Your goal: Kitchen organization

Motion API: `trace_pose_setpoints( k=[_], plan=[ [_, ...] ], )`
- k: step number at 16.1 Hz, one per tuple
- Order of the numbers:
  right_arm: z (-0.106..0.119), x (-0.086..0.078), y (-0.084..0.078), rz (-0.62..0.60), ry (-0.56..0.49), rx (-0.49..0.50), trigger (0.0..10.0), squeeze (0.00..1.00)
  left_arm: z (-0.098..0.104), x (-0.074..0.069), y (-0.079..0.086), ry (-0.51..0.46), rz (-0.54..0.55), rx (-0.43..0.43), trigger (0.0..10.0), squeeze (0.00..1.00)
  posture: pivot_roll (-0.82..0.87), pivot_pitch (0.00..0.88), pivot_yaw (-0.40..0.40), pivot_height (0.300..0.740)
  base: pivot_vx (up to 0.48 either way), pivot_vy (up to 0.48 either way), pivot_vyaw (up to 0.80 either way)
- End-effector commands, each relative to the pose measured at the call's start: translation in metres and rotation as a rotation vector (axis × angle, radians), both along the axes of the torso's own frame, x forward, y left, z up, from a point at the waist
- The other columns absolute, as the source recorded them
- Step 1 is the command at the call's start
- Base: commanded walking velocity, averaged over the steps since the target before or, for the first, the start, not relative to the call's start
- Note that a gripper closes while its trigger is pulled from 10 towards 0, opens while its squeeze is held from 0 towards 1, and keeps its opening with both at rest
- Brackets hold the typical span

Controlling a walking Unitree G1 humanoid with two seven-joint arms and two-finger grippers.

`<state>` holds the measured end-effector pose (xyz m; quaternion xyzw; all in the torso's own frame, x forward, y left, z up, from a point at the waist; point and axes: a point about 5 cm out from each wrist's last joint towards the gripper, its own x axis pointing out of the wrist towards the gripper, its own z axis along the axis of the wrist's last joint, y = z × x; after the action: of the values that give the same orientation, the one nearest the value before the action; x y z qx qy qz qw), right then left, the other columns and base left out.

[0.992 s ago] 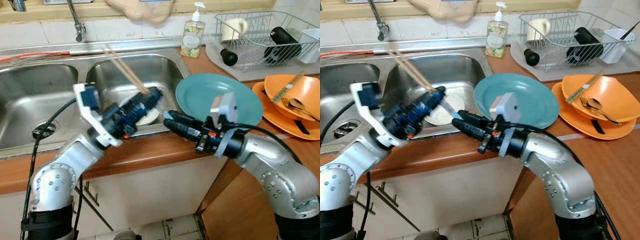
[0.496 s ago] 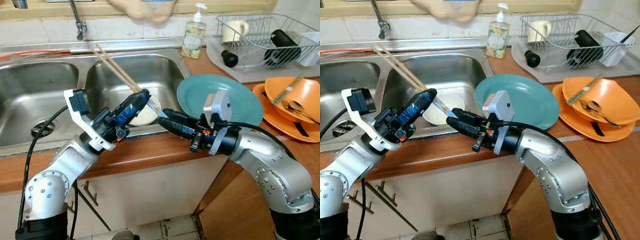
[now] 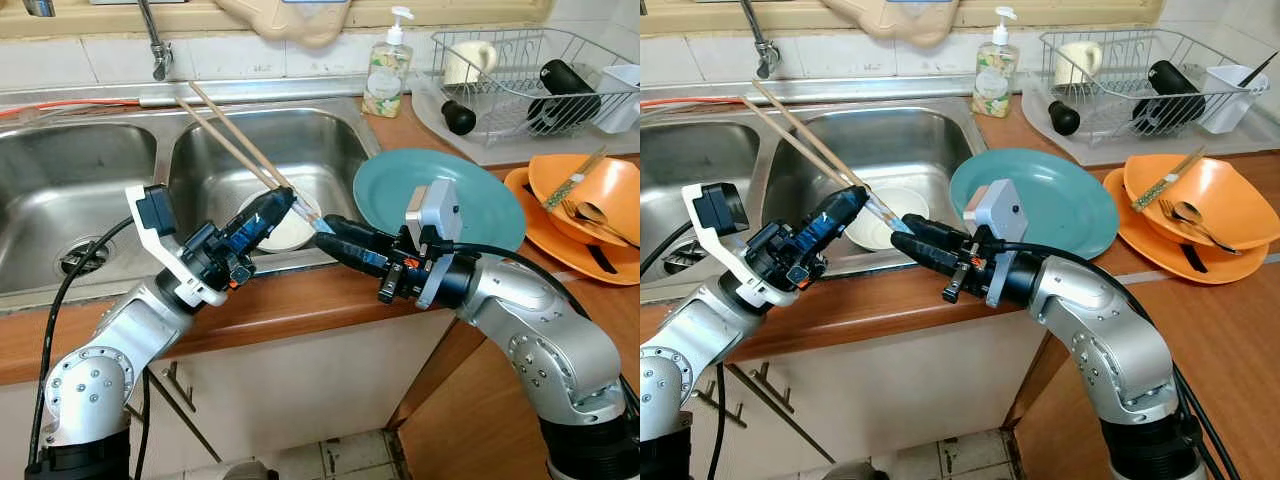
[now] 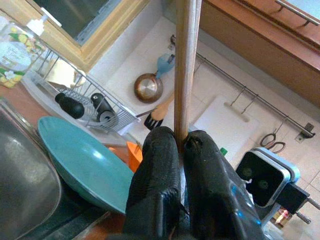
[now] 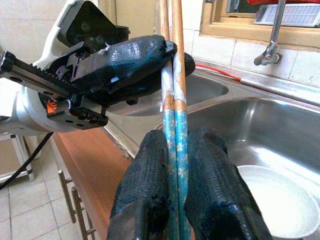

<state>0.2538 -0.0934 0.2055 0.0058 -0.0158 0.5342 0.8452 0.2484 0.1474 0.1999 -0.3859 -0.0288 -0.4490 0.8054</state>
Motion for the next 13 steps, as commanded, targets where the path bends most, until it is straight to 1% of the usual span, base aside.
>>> trace_pose_setpoints(
  k=[1,2,3,4,8,9,10,11,13],
  plan=[
    [0.002,0.001,0.002,0.007,-0.018,-0.007,0.0,0.0,0.005,-0.003,-0.001,-0.018,-0.01,0.003,0.0,0.0,0.02,0.0,0.009,0.74,0.0,0.0,0.0],
    [0.002,0.001,0.001,0.003,-0.019,-0.007,0.0,0.0,0.004,-0.002,0.0,-0.015,-0.003,0.009,0.0,0.0,0.02,0.0,0.01,0.74,0.0,0.0,0.0],
    [0.001,0.002,0.0,-0.008,-0.019,-0.007,0.0,0.0,0.003,-0.002,0.005,-0.011,0.028,0.006,0.0,0.0,0.02,0.0,0.01,0.74,0.0,0.0,0.0],
    [0.001,0.003,0.0,-0.011,-0.019,-0.007,0.0,0.0,0.003,-0.002,0.006,-0.01,0.035,0.004,0.0,0.0,0.02,0.0,0.01,0.74,0.0,0.0,0.0],
    [0.001,0.003,0.001,-0.001,-0.026,-0.021,0.1,0.0,0.005,-0.001,0.003,-0.023,0.029,0.001,0.0,0.0,0.02,0.0,0.006,0.74,0.0,0.0,0.0],
    [0.001,0.004,0.001,-0.005,-0.03,-0.024,1.4,0.0,0.006,0.001,0.003,-0.025,0.044,0.004,0.0,0.0,0.02,0.0,0.007,0.74,0.0,0.0,0.0],
    [0.001,0.004,0.001,-0.01,-0.035,-0.029,3.4,0.0,0.006,0.003,0.003,-0.028,0.059,0.009,0.0,0.0,0.02,0.0,0.008,0.74,0.0,0.0,0.0],
    [0.001,0.005,0.001,-0.028,-0.052,-0.041,10.0,0.0,0.006,0.006,0.004,-0.03,0.089,0.014,0.0,0.0,0.02,0.0,0.008,0.74,0.0,0.0,0.0],
    [0.001,0.007,0.001,-0.037,-0.056,-0.046,10.0,0.0,0.01,0.015,0.008,-0.034,0.147,0.004,0.0,0.0,0.02,0.0,0.008,0.74,0.0,0.0,0.0]
  ],
)
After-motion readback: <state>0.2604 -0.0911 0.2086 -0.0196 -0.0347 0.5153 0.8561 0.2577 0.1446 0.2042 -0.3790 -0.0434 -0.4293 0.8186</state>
